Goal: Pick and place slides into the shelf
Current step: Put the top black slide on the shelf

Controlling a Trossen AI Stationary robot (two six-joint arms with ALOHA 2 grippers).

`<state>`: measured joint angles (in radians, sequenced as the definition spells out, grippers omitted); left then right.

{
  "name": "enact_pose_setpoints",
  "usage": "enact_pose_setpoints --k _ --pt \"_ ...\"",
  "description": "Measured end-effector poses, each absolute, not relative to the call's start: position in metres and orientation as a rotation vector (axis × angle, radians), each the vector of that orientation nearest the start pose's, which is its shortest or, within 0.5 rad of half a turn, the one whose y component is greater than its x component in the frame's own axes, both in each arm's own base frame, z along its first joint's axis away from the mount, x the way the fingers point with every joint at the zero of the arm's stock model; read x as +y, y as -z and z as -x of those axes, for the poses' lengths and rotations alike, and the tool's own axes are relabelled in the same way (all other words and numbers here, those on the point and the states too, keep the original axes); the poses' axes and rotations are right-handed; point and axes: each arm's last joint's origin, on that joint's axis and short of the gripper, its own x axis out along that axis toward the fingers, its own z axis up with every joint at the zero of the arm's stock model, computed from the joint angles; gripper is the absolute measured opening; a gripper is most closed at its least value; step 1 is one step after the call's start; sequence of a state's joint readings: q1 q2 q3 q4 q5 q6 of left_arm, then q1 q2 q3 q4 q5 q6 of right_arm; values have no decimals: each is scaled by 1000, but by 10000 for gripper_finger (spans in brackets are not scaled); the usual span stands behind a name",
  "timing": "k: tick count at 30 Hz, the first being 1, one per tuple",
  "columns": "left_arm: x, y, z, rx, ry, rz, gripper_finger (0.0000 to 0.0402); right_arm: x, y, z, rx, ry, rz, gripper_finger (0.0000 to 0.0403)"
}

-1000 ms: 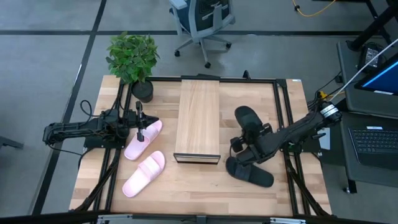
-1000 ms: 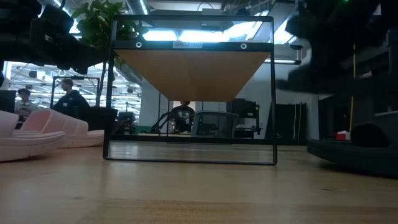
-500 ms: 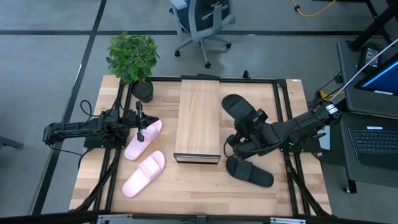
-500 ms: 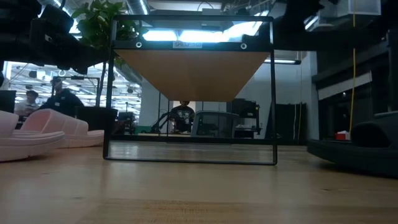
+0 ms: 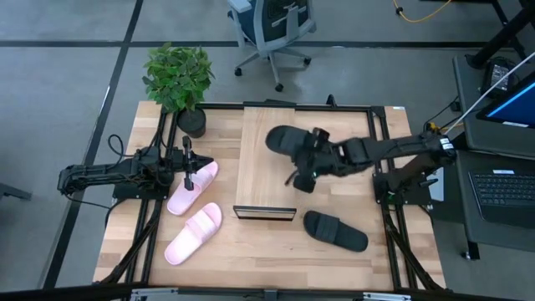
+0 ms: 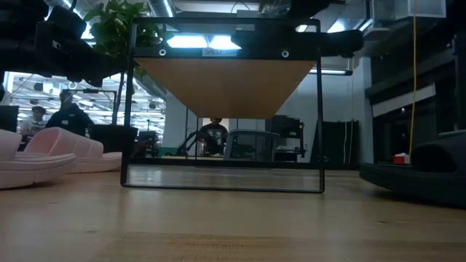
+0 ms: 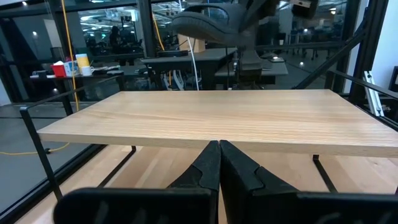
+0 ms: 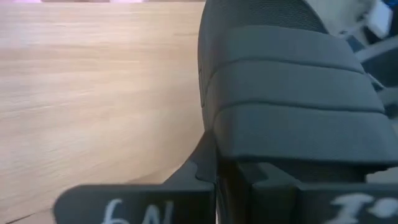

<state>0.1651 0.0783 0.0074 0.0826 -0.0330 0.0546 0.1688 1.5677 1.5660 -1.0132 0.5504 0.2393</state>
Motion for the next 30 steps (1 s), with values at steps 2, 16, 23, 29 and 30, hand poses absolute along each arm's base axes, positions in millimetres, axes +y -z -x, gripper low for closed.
enact_pose_setpoints --k 2,16,23,29,30 --pt "18 -168 -101 -7 -199 -55 0 27 -351 -314 909 429 144 12" --pt "18 -168 -101 -5 -199 -54 0 -24 -359 -326 867 228 185 12" --pt "18 -166 -101 15 -198 -52 0 -35 -365 -332 773 140 248 11" --pt "18 -165 -101 20 -198 -52 0 -42 -365 -331 774 144 249 11" --pt "18 -165 -101 21 -198 -51 0 -44 -365 -331 775 146 250 11"
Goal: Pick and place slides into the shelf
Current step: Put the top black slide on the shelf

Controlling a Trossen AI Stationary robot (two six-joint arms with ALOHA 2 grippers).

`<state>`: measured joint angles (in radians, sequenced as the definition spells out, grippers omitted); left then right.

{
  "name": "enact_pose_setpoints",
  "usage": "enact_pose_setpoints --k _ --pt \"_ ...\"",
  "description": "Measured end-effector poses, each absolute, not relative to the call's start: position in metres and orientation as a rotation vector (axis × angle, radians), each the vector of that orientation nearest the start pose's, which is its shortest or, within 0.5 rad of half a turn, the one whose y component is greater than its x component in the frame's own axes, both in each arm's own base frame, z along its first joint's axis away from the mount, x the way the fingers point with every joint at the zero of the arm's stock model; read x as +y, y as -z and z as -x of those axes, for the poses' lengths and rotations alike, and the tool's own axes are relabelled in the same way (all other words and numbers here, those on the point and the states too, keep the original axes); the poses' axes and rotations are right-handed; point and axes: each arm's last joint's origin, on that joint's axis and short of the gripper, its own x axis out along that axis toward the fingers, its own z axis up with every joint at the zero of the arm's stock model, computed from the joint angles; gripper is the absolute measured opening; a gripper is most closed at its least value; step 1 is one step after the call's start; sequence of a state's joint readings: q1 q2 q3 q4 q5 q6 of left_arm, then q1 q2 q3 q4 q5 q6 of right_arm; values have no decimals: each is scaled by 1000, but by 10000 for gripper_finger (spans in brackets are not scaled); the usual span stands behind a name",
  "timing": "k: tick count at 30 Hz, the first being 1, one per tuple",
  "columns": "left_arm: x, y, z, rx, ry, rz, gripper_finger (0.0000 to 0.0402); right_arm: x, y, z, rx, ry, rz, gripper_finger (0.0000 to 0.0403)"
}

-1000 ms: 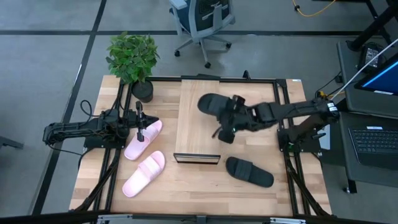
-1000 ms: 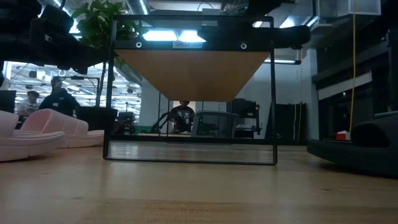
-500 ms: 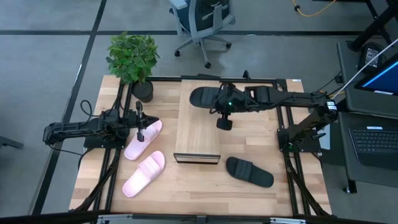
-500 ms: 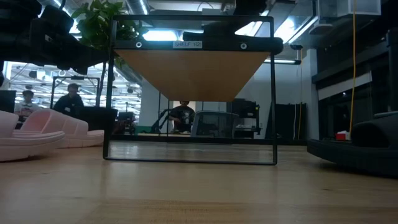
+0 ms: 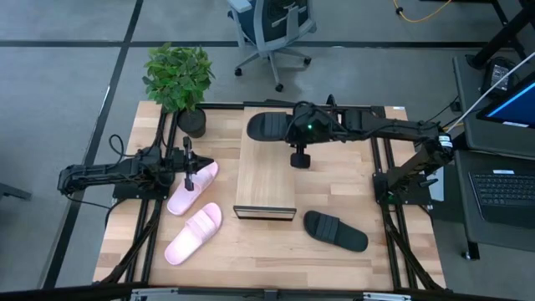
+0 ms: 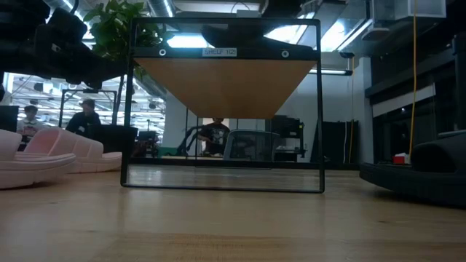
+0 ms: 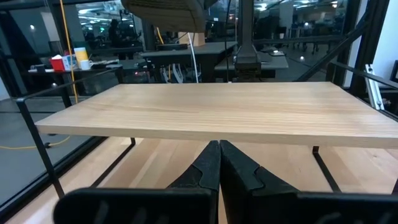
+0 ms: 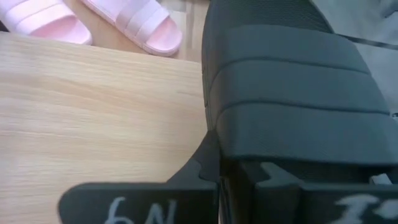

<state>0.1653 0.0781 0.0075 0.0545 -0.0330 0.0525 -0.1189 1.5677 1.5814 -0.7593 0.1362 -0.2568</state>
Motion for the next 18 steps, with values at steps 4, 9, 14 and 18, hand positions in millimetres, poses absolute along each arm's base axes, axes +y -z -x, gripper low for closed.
enact_pose_setpoints --k 4,9,14,18 --pt "18 -165 -101 22 -198 -33 0 -48 -366 -331 767 124 241 11" --pt "18 -165 -101 22 -198 -27 0 -61 -367 -330 752 137 224 11" --pt "18 -165 -101 21 -198 -27 0 -80 -370 -329 695 81 210 11" --pt "18 -165 -101 21 -198 -27 0 -91 -372 -328 663 66 233 11"
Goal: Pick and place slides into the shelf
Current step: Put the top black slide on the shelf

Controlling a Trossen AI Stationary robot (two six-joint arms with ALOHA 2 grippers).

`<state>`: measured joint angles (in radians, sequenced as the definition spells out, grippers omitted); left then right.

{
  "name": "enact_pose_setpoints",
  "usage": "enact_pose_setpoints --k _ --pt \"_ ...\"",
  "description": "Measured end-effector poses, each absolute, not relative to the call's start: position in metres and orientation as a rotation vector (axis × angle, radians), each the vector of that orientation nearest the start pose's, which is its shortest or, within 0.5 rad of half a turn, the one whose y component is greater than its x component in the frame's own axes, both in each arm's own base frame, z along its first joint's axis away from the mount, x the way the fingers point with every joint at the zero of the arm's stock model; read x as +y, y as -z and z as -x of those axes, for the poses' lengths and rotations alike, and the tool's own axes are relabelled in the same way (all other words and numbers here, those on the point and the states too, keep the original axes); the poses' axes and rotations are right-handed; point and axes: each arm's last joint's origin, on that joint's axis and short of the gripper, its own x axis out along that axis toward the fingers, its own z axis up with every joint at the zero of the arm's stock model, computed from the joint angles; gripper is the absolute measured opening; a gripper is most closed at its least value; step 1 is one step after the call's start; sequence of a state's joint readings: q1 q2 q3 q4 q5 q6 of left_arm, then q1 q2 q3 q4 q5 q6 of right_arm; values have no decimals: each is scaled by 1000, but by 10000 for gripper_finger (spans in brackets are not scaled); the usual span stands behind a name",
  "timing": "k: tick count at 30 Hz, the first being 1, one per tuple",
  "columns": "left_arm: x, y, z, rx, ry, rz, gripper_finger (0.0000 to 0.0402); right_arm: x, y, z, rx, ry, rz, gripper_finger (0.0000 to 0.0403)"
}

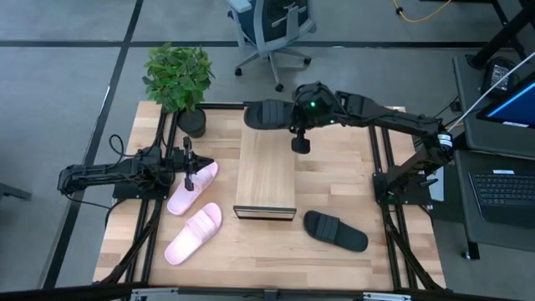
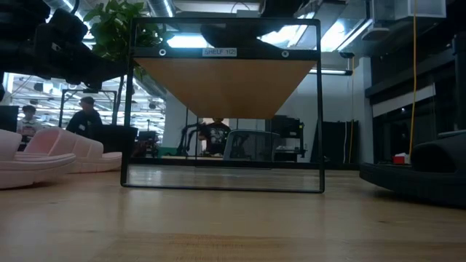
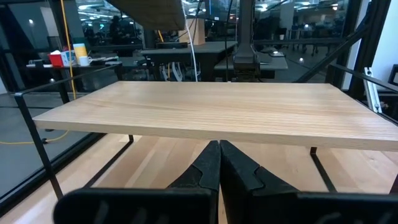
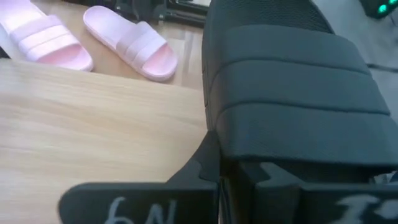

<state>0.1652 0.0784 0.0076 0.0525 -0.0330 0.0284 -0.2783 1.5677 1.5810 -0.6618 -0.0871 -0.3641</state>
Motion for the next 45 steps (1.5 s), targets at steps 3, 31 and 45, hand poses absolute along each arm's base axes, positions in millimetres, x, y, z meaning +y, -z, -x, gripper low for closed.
enact_pose_setpoints --k 3,31,45 --pt "18 -165 -101 21 -202 -28 0 -97 -372 -327 661 54 257 11" --pt "18 -165 -100 22 -208 -35 0 -173 -374 -371 780 4 211 11" --pt "18 -165 -100 22 -208 -35 0 -175 -360 -373 848 -19 171 11"
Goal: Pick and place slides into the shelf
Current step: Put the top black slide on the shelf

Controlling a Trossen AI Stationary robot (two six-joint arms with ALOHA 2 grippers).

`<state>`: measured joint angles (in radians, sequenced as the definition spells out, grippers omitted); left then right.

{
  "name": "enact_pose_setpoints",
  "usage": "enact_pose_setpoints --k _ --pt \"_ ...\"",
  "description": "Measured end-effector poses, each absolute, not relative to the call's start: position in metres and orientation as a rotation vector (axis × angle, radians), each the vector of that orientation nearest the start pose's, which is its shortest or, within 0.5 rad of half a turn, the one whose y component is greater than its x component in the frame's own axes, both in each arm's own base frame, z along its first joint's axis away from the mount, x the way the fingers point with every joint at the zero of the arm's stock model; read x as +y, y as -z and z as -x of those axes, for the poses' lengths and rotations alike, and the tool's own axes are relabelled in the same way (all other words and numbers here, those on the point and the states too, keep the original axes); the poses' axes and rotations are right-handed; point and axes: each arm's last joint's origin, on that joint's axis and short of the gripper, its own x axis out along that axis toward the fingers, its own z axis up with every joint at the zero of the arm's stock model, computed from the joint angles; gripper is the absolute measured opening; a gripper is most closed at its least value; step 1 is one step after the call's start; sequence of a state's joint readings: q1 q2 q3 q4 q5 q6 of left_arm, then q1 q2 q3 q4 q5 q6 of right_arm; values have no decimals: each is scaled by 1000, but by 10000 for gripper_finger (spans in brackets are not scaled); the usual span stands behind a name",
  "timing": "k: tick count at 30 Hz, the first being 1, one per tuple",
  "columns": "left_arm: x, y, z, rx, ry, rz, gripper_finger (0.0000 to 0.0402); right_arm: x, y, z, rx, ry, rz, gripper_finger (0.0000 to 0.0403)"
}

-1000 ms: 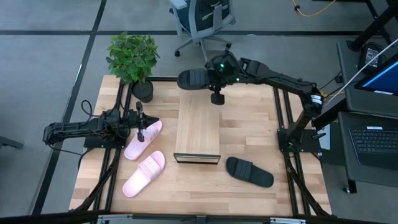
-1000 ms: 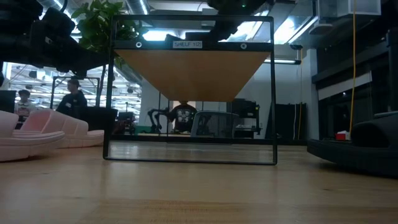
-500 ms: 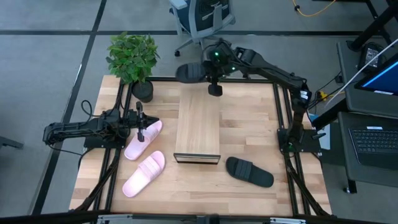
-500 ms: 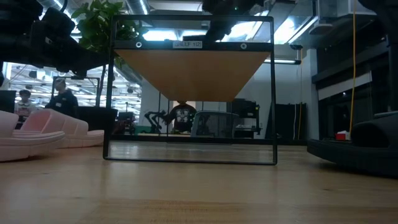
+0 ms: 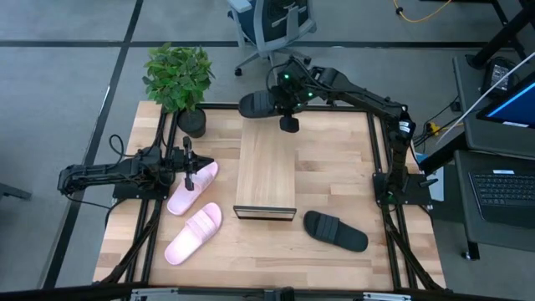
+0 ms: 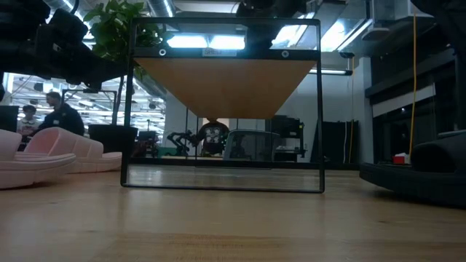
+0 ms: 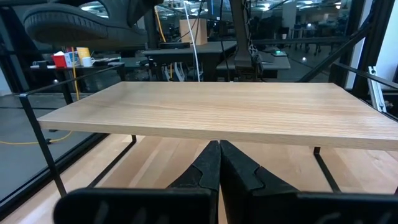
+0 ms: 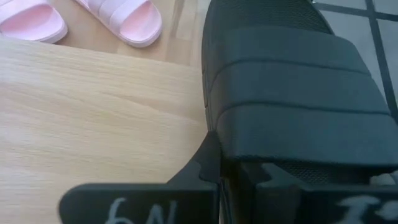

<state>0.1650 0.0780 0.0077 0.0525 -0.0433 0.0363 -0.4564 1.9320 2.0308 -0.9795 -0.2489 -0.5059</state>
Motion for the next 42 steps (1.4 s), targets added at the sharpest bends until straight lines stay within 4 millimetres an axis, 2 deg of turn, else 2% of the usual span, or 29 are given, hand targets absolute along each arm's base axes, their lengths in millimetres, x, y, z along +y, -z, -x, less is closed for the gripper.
enact_pose_setpoints --k 4,20,42 --pt "18 -165 -101 22 -208 -35 0 -175 -360 -373 848 -17 166 11" --pt "18 -165 -100 21 -209 -34 0 -177 -322 -380 879 -27 149 11" --pt "18 -165 -101 22 -208 -31 0 -174 -313 -385 873 -40 124 11"
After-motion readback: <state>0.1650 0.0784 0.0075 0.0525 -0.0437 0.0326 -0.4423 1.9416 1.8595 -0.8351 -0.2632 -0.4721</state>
